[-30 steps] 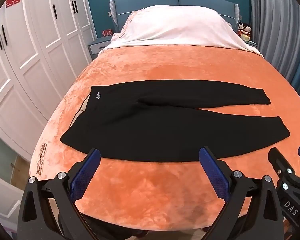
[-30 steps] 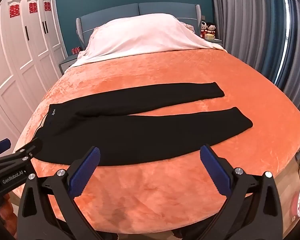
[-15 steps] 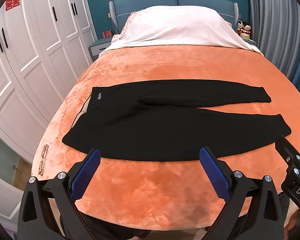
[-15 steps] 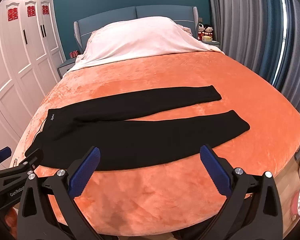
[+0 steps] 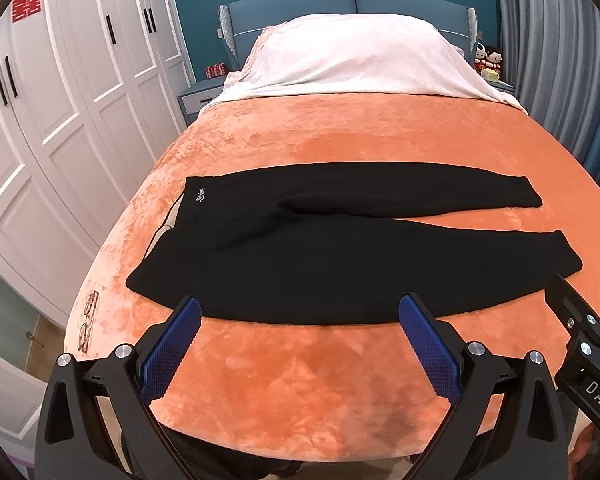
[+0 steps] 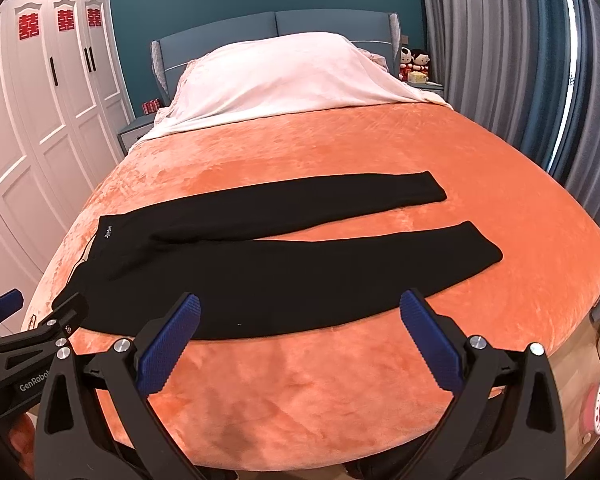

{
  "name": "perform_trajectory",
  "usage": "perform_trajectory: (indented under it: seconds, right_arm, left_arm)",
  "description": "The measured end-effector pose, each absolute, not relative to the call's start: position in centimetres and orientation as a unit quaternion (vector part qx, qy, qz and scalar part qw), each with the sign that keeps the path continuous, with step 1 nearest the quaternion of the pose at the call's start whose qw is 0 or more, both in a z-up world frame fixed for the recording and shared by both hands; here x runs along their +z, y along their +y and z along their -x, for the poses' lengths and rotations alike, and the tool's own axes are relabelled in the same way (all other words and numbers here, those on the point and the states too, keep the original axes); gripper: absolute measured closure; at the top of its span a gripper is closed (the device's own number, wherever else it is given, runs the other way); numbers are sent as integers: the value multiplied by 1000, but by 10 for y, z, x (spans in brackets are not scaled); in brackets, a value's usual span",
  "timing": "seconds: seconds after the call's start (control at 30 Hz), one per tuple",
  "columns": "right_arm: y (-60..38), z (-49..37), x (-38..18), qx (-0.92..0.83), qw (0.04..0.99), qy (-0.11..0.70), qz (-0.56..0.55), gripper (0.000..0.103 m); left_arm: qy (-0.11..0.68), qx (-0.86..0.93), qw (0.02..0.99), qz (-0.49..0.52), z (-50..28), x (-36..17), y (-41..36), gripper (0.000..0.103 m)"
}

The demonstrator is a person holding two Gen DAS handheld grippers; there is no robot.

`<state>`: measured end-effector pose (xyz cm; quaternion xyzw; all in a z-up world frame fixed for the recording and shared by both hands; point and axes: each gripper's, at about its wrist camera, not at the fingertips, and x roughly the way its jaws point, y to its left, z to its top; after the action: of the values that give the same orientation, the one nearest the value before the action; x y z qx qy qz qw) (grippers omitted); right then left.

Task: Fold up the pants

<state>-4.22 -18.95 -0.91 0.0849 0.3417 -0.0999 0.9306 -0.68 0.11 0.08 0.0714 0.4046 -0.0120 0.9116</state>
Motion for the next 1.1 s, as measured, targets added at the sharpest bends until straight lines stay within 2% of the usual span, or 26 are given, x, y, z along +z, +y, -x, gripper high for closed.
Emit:
perform_trajectory:
  seconds: [1.1]
  right_arm:
    - [-187, 40, -11, -100, 928, 349, -86, 5]
  left_arm:
    - [408, -9, 910, -72, 7, -5, 0, 6]
